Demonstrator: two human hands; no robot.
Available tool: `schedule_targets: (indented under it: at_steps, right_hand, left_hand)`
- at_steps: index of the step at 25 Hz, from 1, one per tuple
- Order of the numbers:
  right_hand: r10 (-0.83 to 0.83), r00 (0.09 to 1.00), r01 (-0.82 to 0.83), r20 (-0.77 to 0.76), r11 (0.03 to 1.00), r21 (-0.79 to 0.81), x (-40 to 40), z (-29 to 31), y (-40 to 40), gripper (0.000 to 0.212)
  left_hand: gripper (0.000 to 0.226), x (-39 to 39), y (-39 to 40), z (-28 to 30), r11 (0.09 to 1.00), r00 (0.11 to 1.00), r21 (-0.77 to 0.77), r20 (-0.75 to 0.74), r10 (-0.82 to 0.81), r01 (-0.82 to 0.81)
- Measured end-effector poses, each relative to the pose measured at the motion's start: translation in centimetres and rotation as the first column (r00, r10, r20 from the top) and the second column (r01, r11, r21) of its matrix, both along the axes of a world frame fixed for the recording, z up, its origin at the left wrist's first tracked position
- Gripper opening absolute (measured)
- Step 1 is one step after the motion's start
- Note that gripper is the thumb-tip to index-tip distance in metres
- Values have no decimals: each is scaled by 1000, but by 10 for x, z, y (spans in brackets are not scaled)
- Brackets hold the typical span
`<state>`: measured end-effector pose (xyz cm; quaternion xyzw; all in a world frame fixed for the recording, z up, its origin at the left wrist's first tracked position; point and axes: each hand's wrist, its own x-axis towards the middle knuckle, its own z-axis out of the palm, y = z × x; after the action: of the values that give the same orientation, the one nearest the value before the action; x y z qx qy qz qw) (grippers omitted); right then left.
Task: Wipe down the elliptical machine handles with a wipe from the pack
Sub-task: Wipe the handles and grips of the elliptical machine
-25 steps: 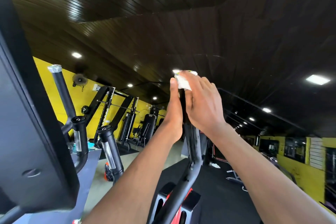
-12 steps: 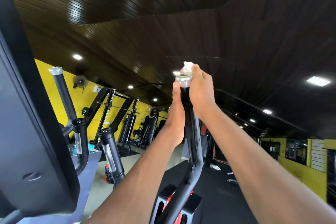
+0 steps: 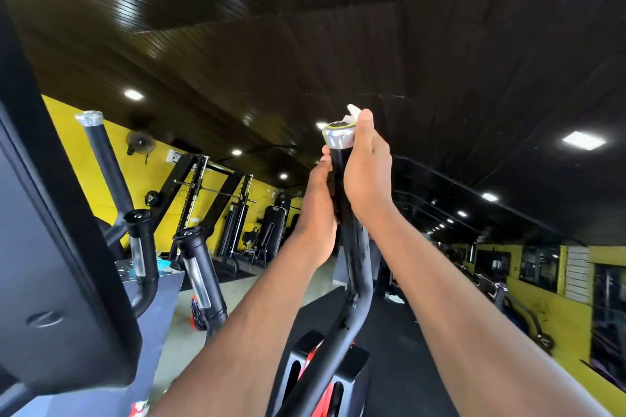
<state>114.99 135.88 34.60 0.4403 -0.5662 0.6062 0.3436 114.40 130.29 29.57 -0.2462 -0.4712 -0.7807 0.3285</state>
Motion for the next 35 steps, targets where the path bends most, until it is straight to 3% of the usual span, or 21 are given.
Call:
schedule_targets:
  at_steps: [3,6,10,11,13,16,19,21,23,27,35]
  right_hand:
    - [-200,964,198,-175,980,-29,-15,-43,9,35]
    - [-425,844,449,-328,894,-4,-46,-74,28,35]
    - [-372,859,386,-352,922,-30,-36,-54,40,10]
    - [-380,844,383,-378,921,-70,-35,-54,40,14]
    - [-406,766,415,-499,905,-99,-46,-69,43,21]
    - [-358,636,490,-684,872,-1,-68,-103,58,22]
    - [-378,706,456,-600,890,-24,-61,-86,59,23]
    - [-422,739,453,-525,888,-77,-52,-76,50,25]
    - [-399,714,480,-575,877,-13,-64,-93,51,23]
    - [-314,604,623,-732,759,189,-99,-148,80,22]
    - [-330,695,644,-638,681,349,-113,-188,84,27]
  left_hand:
    - [46,0,-1,-4,999,999,-7,28,44,-44]
    - [51,0,0,-5,997,996,-22,56,75,-74]
    - [55,-3,3,-7,994,993,-41,60,104,-102]
    - [54,-3,3,-9,992,991,-52,63,120,-117]
    - [53,-2,3,-14,988,988,-91,78,133,-126]
    - [50,1,5,-20,981,984,-135,95,149,-136]
    - [55,-5,7,-31,966,978,-192,85,190,-171]
    - [42,-11,9,-45,968,975,-180,101,196,-176]
    - [32,-15,10,-58,969,969,-187,156,192,-162]
    - [38,-21,8,-85,947,915,-285,325,240,-147]
    - [37,-28,20,-135,932,823,-344,492,283,-114]
